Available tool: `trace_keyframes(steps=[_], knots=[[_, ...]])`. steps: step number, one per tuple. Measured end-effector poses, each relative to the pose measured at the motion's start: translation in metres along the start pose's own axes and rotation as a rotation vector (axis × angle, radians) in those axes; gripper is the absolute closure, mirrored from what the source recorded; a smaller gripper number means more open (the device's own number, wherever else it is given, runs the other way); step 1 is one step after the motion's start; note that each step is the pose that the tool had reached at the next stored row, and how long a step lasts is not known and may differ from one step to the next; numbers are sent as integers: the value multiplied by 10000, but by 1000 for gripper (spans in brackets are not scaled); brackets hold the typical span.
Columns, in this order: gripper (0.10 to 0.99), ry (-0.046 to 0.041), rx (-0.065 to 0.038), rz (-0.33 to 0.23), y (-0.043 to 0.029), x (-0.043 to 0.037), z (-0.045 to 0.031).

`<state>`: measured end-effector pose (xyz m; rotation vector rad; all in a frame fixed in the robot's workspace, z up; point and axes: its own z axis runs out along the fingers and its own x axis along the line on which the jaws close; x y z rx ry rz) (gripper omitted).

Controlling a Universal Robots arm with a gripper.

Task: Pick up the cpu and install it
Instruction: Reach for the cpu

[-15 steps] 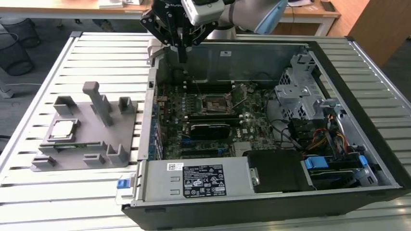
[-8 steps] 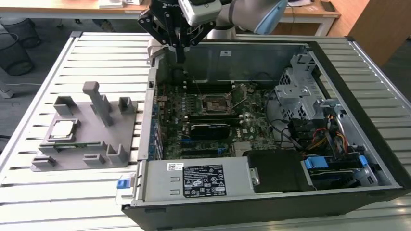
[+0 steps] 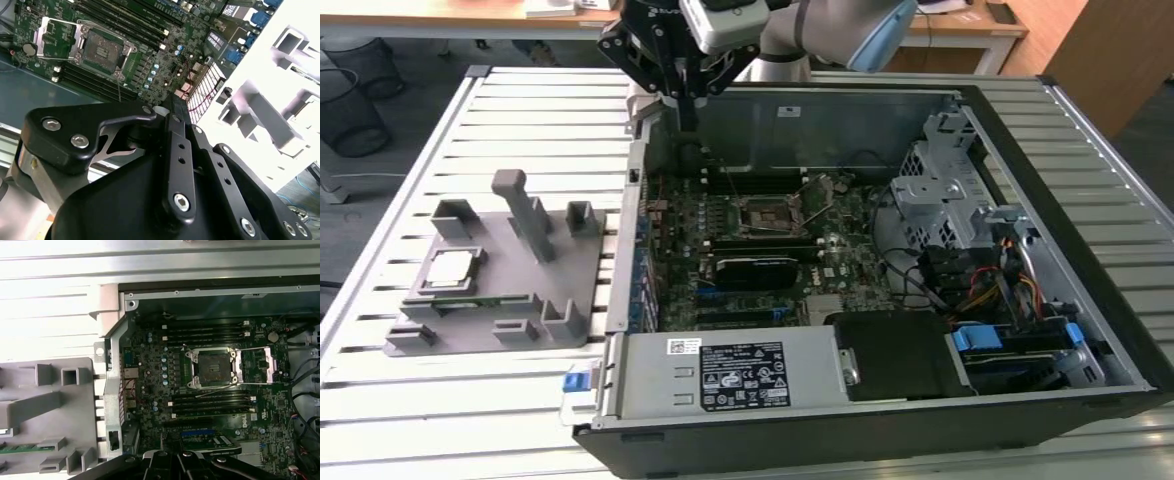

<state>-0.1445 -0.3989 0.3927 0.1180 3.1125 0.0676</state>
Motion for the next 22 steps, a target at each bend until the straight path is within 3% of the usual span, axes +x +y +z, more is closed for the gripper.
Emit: trace_keyframes(steps=[22], knots=[[980, 0, 0, 0, -17, 219, 3]])
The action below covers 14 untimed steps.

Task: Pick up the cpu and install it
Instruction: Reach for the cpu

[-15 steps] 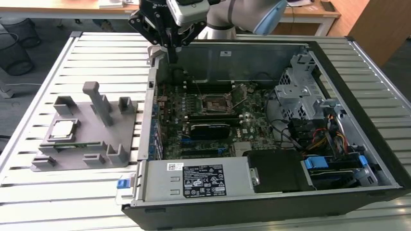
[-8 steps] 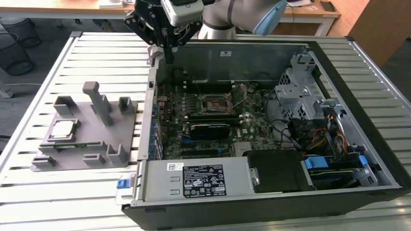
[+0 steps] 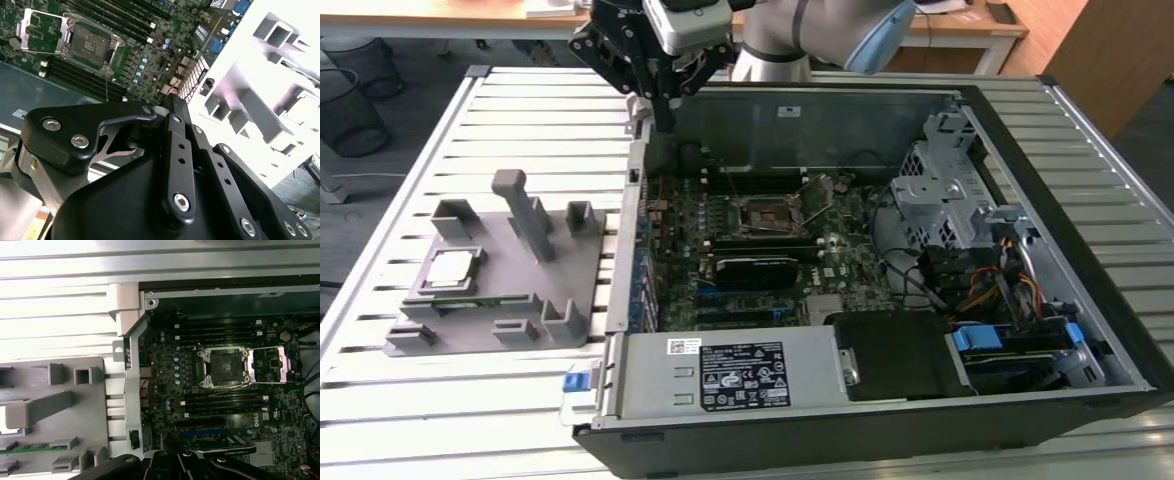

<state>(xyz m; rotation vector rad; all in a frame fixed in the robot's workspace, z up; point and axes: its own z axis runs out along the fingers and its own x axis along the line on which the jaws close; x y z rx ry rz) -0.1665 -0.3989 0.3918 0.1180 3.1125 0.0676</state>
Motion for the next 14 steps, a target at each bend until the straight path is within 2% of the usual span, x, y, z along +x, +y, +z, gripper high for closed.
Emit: trace_keyframes(steps=[14], knots=[[980, 10, 0, 0, -10, 135, 5]])
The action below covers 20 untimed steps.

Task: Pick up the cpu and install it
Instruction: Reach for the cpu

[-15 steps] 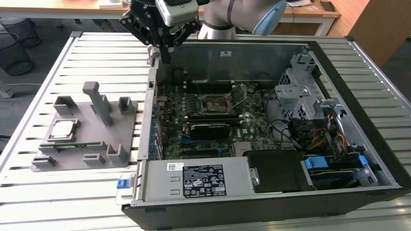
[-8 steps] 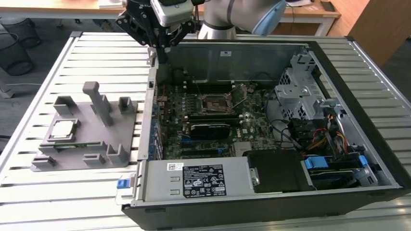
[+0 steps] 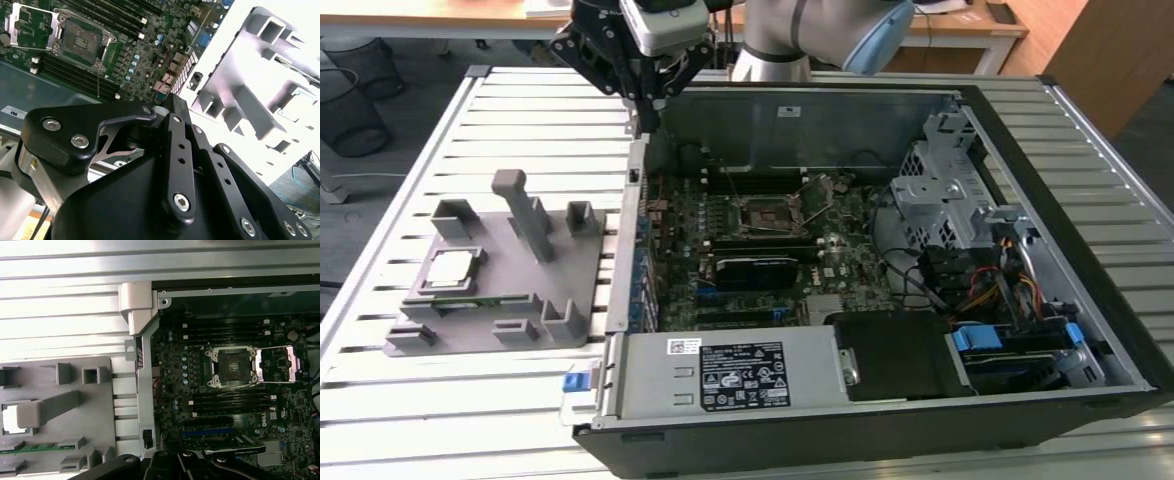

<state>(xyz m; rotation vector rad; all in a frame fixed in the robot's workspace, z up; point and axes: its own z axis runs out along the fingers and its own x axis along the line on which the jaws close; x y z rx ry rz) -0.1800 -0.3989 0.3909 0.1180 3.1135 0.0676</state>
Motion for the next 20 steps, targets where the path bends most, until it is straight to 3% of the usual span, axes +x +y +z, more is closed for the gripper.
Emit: trace_keyframes(steps=[20], knots=[[980, 45, 3, 2, -10, 123, 11]])
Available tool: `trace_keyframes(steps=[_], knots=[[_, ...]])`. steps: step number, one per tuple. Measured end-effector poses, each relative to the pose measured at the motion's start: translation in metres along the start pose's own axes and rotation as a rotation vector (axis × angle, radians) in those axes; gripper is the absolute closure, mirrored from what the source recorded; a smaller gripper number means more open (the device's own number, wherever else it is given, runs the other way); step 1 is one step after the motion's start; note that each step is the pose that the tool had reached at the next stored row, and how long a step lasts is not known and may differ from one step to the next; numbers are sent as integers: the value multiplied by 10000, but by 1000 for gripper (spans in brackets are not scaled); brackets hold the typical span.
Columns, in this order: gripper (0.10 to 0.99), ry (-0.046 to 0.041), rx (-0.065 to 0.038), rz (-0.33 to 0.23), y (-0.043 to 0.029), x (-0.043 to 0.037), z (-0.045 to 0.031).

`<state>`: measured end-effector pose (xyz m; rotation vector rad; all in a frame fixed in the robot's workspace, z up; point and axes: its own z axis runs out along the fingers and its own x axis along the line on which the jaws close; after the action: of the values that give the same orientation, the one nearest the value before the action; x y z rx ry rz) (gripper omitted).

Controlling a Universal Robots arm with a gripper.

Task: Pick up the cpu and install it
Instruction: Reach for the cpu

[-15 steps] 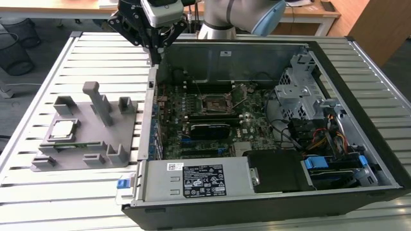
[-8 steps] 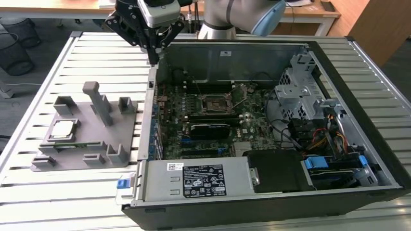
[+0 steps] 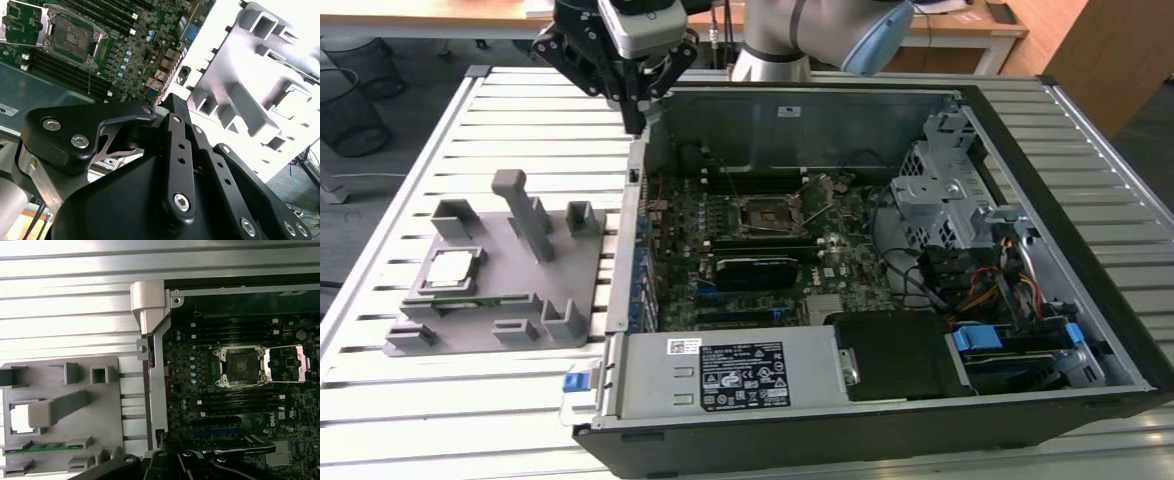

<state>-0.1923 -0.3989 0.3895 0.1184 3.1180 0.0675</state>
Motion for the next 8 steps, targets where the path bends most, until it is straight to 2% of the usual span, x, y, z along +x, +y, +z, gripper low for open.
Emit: trace_keyframes(steps=[8], knots=[[980, 11, 1, 0, -4, 46, 3]])
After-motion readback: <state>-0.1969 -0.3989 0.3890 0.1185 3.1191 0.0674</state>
